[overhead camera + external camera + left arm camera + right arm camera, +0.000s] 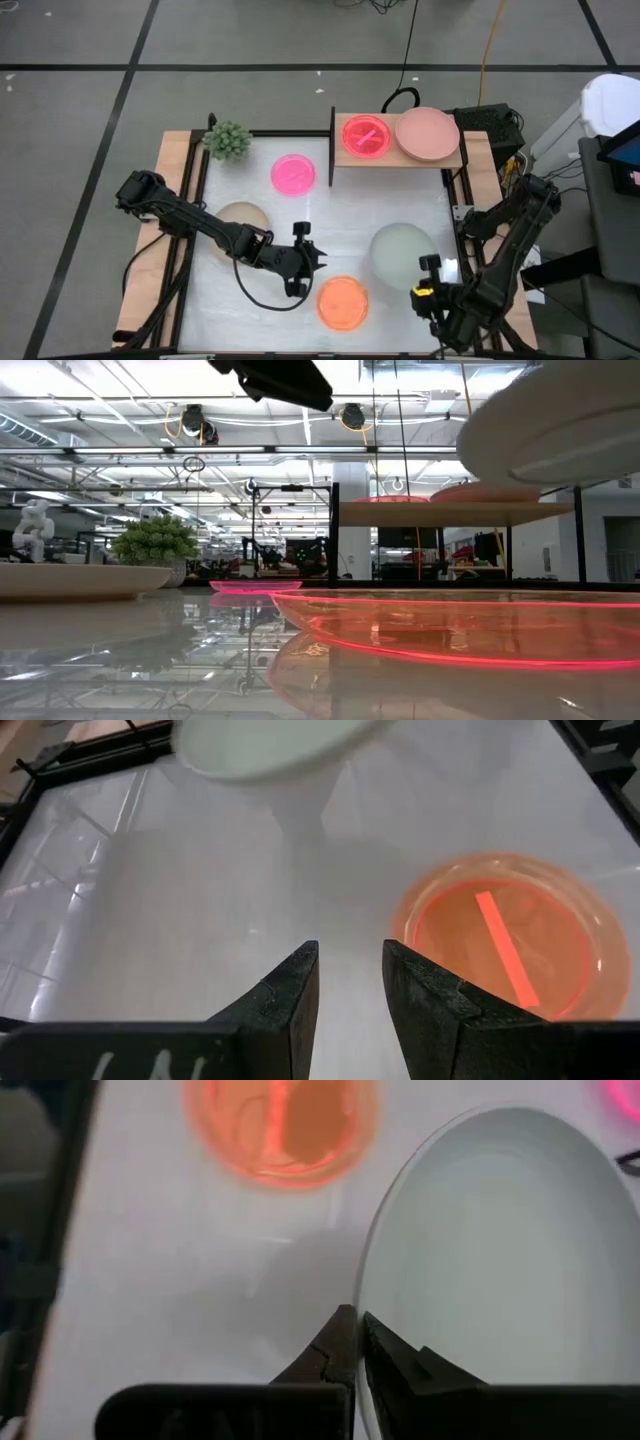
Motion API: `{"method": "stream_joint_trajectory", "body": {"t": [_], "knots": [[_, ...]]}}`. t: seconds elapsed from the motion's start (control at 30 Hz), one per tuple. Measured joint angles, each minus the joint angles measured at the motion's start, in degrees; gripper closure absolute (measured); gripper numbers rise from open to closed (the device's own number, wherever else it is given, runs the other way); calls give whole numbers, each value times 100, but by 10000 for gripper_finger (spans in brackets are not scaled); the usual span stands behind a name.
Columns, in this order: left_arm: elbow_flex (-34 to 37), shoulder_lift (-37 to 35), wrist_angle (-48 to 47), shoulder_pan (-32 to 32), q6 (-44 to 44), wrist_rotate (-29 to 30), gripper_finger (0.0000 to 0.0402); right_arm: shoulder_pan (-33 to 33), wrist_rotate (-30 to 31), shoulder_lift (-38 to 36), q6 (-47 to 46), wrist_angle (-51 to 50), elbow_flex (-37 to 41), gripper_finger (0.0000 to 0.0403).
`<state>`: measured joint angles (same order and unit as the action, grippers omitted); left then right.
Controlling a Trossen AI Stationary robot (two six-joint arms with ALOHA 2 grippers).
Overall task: Place and stack plates onto a shelf
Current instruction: Stack the gray plate on top of the light pink plate on the shelf
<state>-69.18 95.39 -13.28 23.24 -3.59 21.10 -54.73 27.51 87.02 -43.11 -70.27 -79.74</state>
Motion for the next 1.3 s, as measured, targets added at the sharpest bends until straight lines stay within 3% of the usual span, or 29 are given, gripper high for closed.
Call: {"method": "stream_joint_trajectory", "body": {"t": [0.6, 0.93, 1.3], "knots": [[247, 0, 14, 70, 37, 0, 282, 1326, 235, -4, 232, -1960, -1093, 402], [247, 0, 35, 90, 9, 0, 282, 2259, 857, -549, 884, -1977, -1450, 402], [247, 0, 31, 96, 30, 0, 282, 3664, 847, -1497, 2102, -1981, -1454, 403]]}}
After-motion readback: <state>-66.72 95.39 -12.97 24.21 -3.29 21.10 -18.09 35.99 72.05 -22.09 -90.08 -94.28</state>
